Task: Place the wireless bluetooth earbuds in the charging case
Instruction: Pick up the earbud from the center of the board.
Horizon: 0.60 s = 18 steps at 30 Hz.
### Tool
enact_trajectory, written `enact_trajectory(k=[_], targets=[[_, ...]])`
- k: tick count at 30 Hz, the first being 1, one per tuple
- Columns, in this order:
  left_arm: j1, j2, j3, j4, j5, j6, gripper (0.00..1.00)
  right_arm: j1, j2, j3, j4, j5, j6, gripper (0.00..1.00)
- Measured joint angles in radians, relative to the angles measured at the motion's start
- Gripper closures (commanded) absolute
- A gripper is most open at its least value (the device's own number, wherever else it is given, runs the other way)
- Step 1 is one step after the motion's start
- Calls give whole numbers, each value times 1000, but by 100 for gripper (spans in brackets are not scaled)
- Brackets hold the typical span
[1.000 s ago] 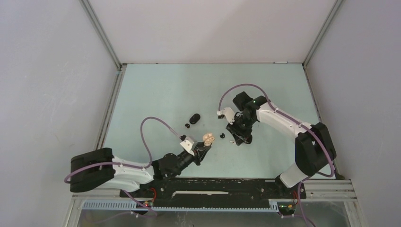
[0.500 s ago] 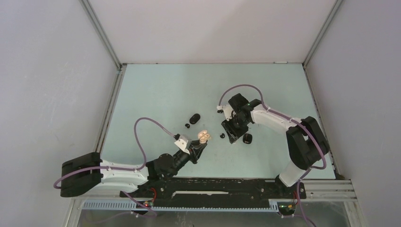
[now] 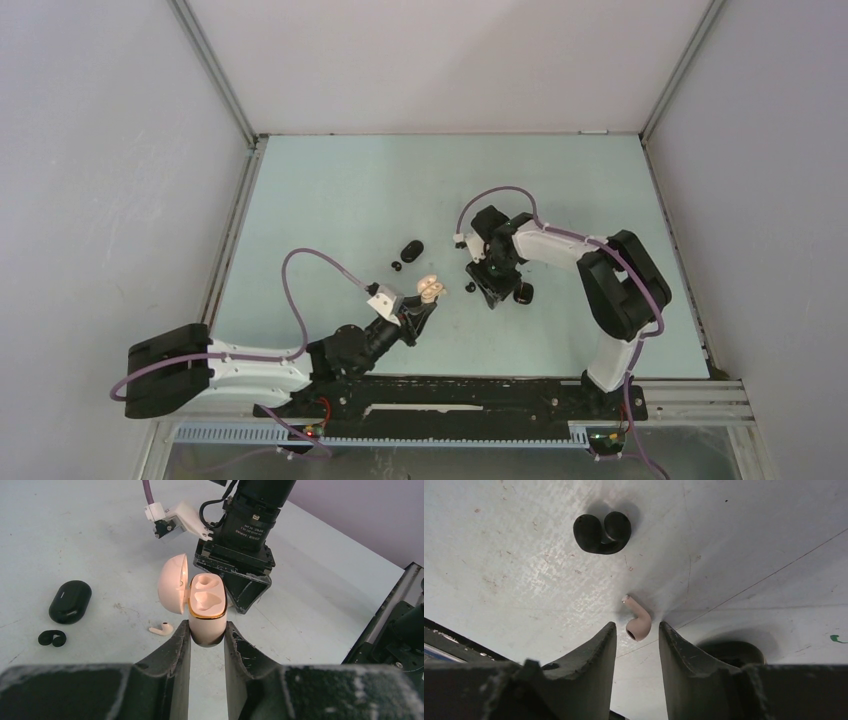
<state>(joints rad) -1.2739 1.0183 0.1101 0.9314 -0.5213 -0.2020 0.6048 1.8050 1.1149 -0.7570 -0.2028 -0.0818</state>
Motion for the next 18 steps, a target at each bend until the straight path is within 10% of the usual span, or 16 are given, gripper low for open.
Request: enact_trajectory(k=[18], targets=[[0,-3,-8,1,0,-1,100,17,-15,8,-21,43,-91,92]])
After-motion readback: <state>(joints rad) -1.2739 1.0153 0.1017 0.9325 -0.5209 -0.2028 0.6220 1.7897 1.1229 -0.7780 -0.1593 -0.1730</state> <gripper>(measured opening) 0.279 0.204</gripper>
